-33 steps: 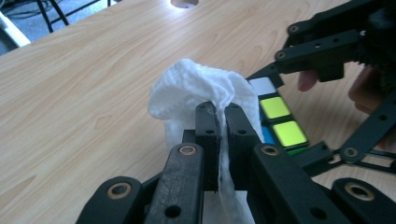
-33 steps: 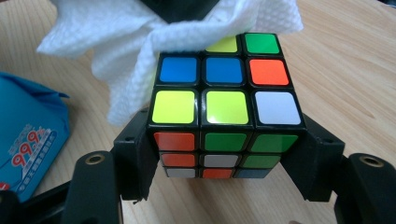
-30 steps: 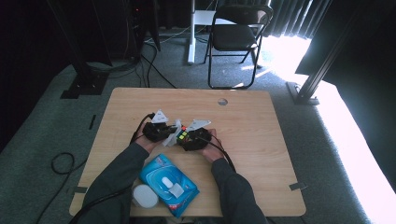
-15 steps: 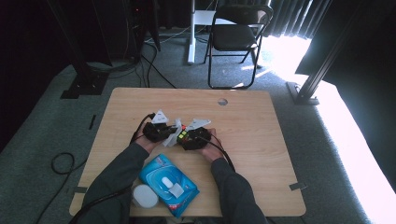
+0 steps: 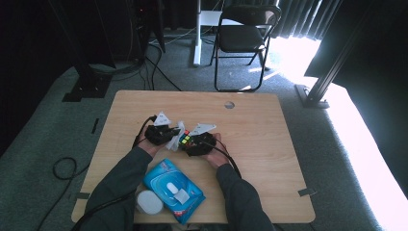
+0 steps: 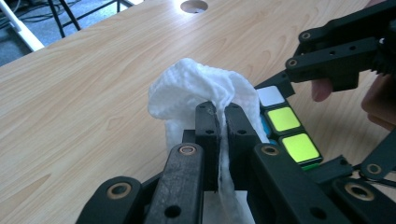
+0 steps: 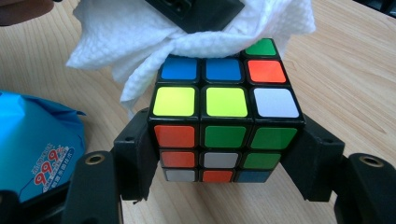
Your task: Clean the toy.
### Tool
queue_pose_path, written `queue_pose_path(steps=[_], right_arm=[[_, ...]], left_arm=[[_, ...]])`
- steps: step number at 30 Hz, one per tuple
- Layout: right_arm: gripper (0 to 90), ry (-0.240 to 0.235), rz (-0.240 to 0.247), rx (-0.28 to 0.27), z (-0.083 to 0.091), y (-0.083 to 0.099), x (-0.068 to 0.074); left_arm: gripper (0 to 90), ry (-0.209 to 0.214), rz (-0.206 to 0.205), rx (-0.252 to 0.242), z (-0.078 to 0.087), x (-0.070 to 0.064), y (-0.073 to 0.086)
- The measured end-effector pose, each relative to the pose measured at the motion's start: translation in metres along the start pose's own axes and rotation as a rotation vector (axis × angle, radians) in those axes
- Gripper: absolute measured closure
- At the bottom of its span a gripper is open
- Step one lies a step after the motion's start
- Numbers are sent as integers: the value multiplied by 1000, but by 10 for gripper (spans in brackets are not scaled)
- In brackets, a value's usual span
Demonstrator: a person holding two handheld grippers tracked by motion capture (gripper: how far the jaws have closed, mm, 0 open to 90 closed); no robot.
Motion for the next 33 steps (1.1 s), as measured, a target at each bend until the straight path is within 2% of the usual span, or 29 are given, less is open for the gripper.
queue_pose_path(steps=[7, 9, 11, 12, 13, 16, 21, 25, 29, 33], right_arm=[[343, -1, -6, -1, 0, -2, -1], [344, 1, -8, -1, 0, -2, -1], [344, 2, -11, 1, -1, -1, -1], [343, 4, -12, 2, -1, 0, -1], [343, 3, -15, 2, -1, 1, -1], [343, 7, -20, 1, -1, 1, -2], [344, 13, -24, -2, 0, 0, -4], [344, 14, -25, -5, 1, -1, -4], [344, 16, -22, -12, 1, -3, -3], [344, 11, -10, -17, 3, -4, -1]], left_arm=[[864, 53, 1, -14, -1, -13, -4], [864, 71, -14, -10, -2, -18, -4], [863, 71, -14, -10, -2, -18, -4], [863, 99, -32, -3, -4, -26, -4], [863, 109, -33, -5, -4, -27, -4], [863, 130, -34, -11, -4, -33, -4], [862, 162, -59, -17, -1, -41, -4], [862, 160, -63, -26, 0, -40, -4], [862, 123, -59, -39, 2, -32, -5], [862, 92, -30, -47, 6, -20, -4]])
Point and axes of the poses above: each handheld gripper's, and its own axes: z roughly backward along the jaws, y roughly out of its underside, x roughly to its left, the point moved 8 cm from there along -z, roughly forward along the jaws, and after that the axes turned 4 degrees about -x, right-handed, at the moved point
